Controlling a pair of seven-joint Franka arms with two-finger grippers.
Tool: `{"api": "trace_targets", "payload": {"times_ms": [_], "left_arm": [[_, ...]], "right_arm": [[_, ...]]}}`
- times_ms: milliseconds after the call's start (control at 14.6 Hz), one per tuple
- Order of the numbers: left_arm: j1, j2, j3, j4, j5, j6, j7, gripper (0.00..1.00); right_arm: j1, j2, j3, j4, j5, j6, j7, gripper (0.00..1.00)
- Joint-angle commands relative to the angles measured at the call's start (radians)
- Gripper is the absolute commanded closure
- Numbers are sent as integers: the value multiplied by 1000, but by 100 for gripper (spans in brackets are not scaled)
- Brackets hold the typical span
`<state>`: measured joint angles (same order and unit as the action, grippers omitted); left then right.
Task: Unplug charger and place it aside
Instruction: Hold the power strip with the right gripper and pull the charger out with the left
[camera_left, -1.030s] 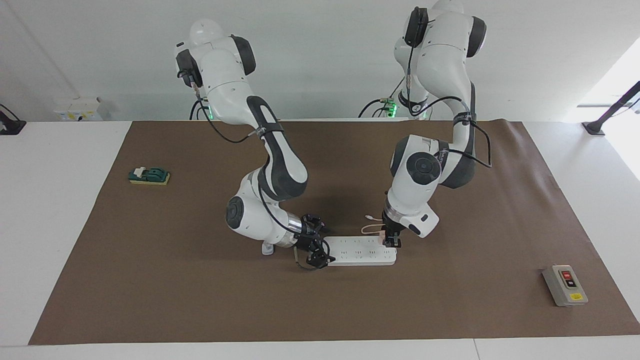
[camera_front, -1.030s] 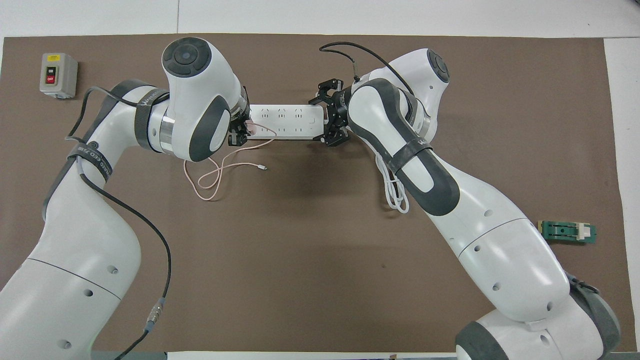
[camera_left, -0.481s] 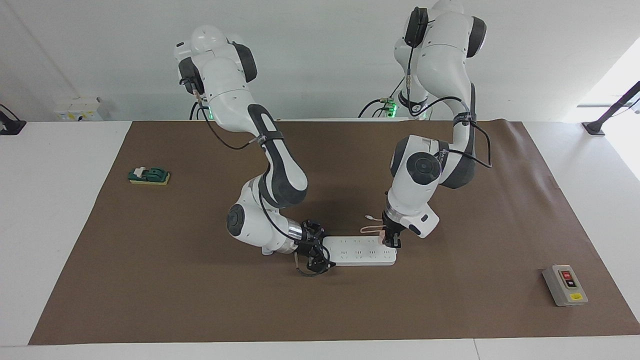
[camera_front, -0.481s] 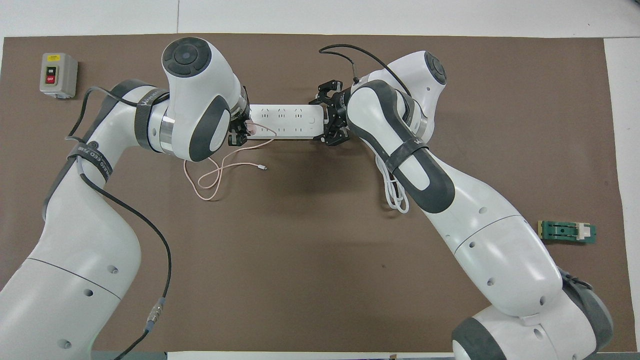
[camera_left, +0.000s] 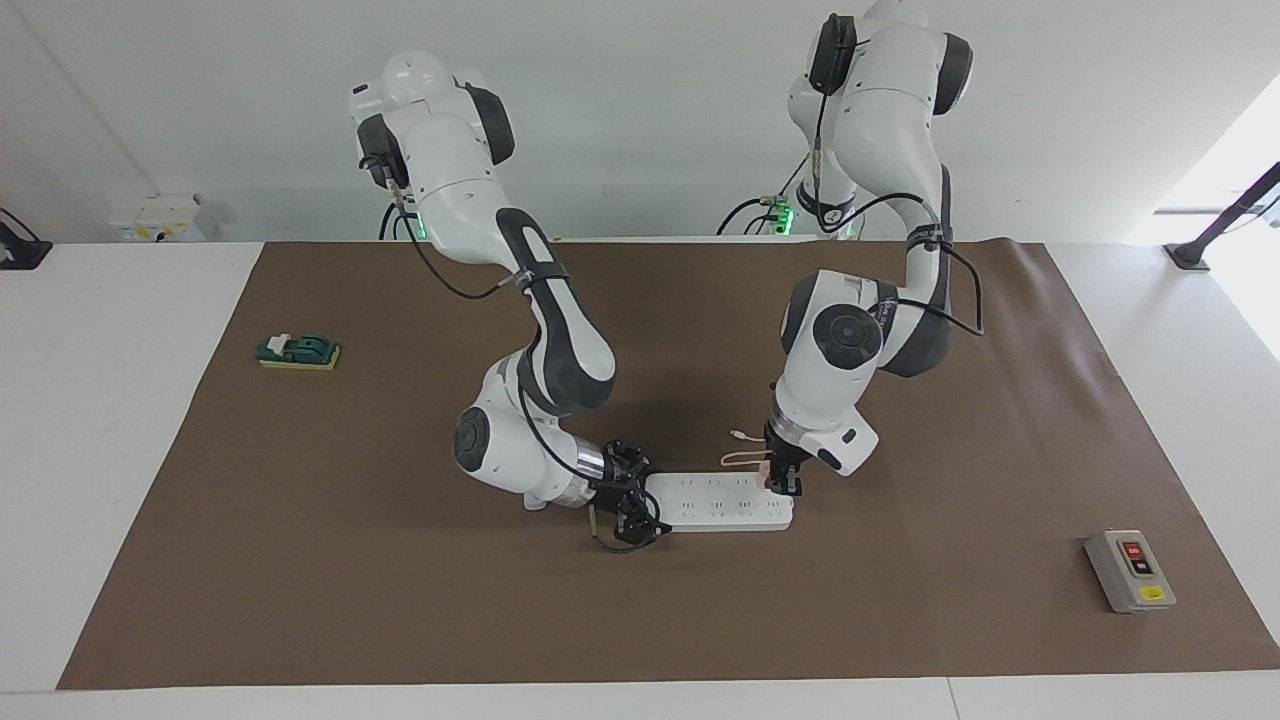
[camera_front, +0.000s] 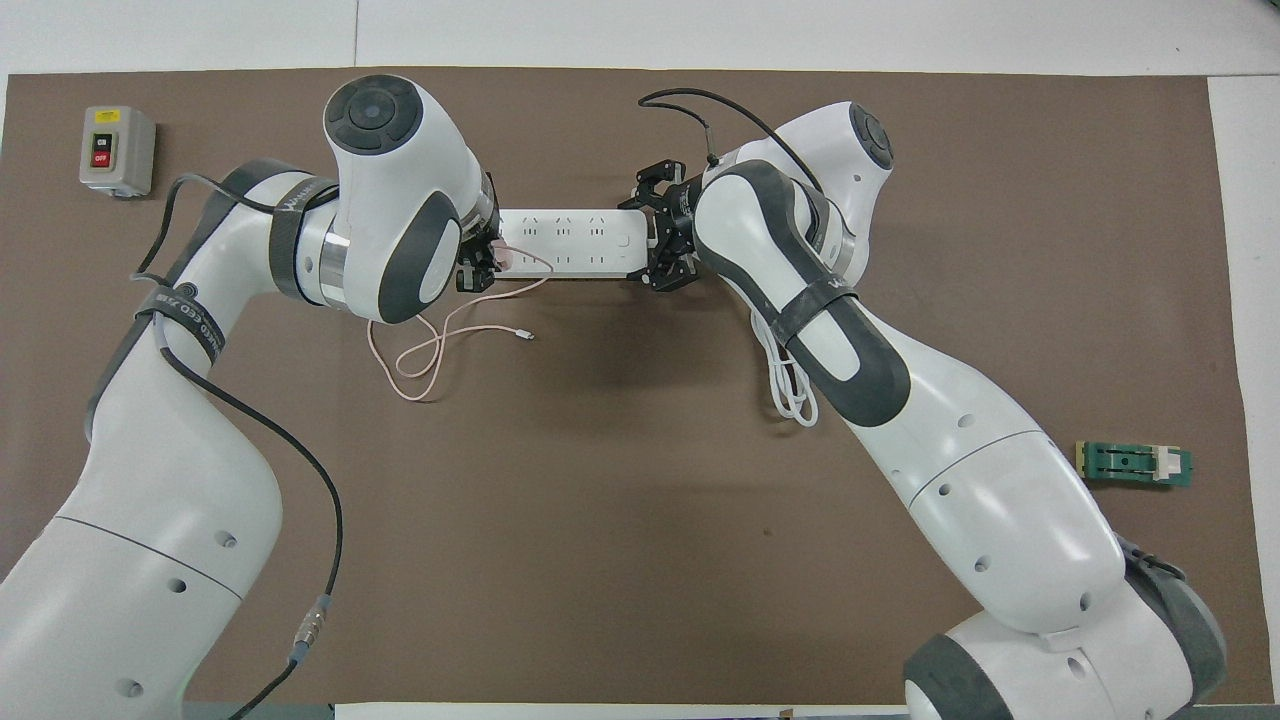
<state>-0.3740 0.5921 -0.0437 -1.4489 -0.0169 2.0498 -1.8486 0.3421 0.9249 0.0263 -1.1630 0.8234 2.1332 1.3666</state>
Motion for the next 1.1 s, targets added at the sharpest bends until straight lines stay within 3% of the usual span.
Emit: {"api": "trace_targets", "payload": {"times_ms": [0, 481, 687, 1030], "left_arm": [[1, 14, 13, 13, 12, 20, 31, 100], [3, -93, 27, 25, 58, -98, 55, 100], [7, -104, 27, 24, 57, -109, 83, 100], [46, -139, 25, 13, 48, -245, 519, 100]], "right_arm": [[9, 23, 1, 17, 8, 37, -29, 51], [11, 22, 1, 11, 7, 57, -32, 51], [12, 23, 1, 11, 8, 57, -32, 51], [11, 23, 1, 11, 7, 57, -31, 50]]}}
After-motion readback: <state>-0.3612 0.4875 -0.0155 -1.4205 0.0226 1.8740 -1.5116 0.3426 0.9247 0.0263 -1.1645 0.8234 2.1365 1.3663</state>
